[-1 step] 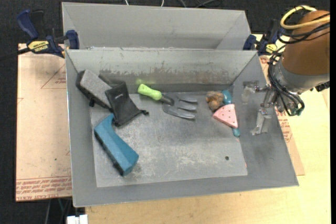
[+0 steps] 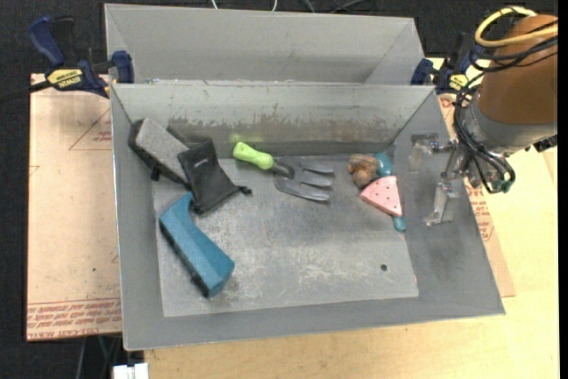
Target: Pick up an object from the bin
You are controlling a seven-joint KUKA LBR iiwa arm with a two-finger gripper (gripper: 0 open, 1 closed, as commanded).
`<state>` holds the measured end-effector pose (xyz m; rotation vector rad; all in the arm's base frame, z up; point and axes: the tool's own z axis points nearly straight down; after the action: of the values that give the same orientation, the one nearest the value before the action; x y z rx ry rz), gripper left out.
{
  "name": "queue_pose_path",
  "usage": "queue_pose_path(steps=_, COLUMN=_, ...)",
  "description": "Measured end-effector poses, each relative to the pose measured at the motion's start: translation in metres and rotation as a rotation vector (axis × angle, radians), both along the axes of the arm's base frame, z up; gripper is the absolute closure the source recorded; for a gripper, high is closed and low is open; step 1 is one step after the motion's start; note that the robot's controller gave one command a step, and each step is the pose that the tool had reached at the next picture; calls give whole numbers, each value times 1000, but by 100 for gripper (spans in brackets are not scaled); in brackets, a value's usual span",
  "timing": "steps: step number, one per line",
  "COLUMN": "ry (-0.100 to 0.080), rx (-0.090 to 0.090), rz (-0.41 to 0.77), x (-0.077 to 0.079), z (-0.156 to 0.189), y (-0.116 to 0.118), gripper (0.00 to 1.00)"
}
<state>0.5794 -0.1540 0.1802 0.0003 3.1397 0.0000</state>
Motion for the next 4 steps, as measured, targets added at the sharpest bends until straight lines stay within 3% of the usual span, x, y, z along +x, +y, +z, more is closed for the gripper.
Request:
queue_pose_path(steps=1, ry=-4, rx=1, rz=-100, x=25, z=-60, y=34, gripper=0)
queue_pose_path(steps=2, ry=-8, rx=-1, rz=-86, x=66, z=-48, y=57, gripper=0)
queue_pose_path(steps=3, ry=-16, rx=1, rz=-88, x=52, z=-95, y=38, gripper=0)
queue_pose_path(steps=4, ry=-51, rx=-5, rz=-12, x=64, z=-101, y=10, gripper=100)
